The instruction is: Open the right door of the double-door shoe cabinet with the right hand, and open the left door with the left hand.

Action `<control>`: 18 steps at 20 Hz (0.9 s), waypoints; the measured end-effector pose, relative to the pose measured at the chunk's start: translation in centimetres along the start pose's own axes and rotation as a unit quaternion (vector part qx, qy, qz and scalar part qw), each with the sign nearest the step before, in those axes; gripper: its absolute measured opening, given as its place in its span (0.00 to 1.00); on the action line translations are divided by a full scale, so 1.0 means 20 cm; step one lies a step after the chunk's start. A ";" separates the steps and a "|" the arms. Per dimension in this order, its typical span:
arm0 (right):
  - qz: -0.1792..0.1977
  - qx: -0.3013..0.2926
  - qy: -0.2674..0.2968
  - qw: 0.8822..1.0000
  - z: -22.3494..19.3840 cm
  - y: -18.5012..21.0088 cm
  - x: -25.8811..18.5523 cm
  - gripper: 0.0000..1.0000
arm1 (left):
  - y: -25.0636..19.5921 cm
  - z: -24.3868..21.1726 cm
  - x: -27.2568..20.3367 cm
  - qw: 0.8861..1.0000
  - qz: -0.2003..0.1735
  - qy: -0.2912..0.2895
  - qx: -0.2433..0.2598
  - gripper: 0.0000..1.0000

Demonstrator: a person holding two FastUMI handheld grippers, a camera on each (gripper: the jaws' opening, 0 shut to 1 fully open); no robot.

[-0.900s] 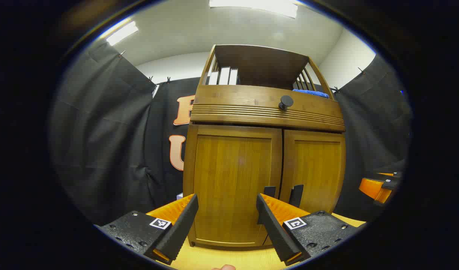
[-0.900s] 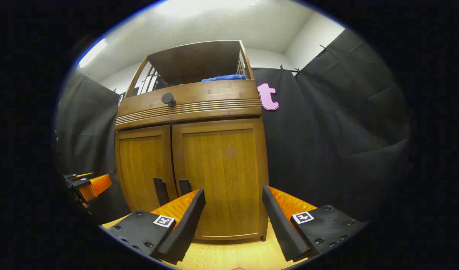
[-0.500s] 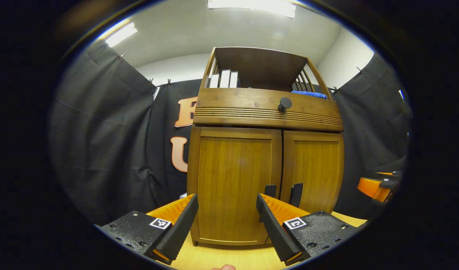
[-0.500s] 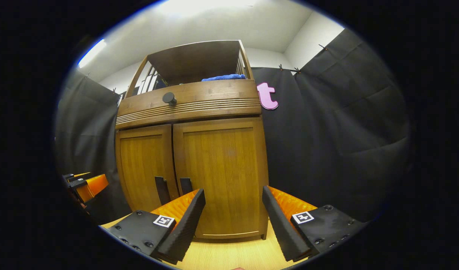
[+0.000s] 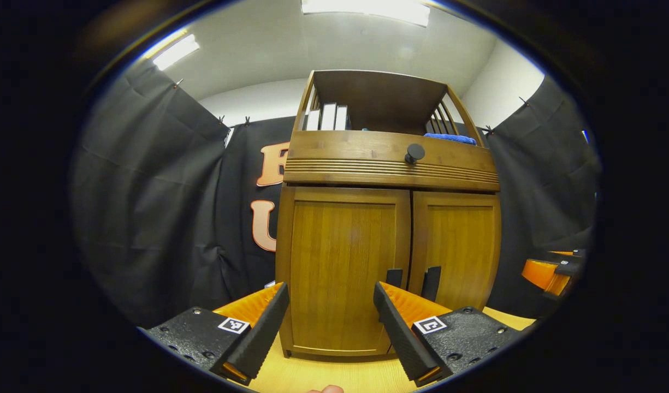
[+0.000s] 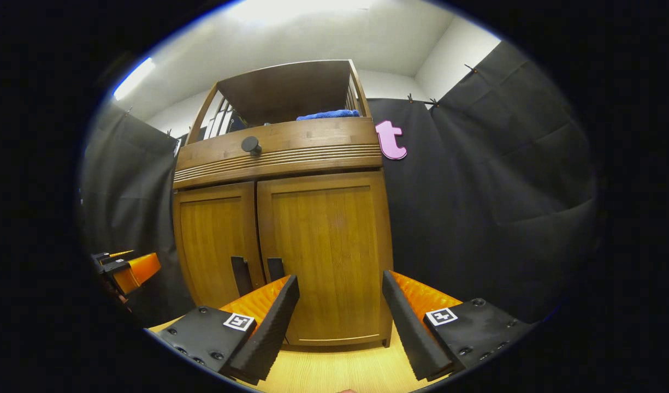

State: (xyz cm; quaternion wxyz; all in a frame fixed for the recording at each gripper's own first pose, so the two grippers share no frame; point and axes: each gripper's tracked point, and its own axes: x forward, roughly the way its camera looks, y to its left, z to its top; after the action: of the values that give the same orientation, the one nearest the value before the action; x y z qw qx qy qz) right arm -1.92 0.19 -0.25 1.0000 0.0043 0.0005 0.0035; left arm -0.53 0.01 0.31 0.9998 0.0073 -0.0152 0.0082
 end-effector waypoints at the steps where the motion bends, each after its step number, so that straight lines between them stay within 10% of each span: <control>1: 0.000 0.000 0.000 1.000 0.00 0.00 0.00 0.98 | 0.00 0.00 0.00 1.000 0.000 -0.001 0.000 0.92; 12: 0.012 -0.023 -0.028 0.999 0.11 0.02 0.04 0.90 | 0.00 0.01 0.00 1.000 0.002 -0.008 0.003 0.91; 18: 0.078 -0.009 -0.024 0.997 0.05 0.32 0.29 0.98 | 0.00 0.00 0.00 1.000 -0.004 -0.003 0.007 0.91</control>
State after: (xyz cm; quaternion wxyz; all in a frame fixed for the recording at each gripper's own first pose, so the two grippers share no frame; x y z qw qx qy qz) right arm 3.84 6.67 0.83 0.9964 -0.0046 -0.0236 0.0811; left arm -0.56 0.04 0.33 0.9997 0.0139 -0.0183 0.0046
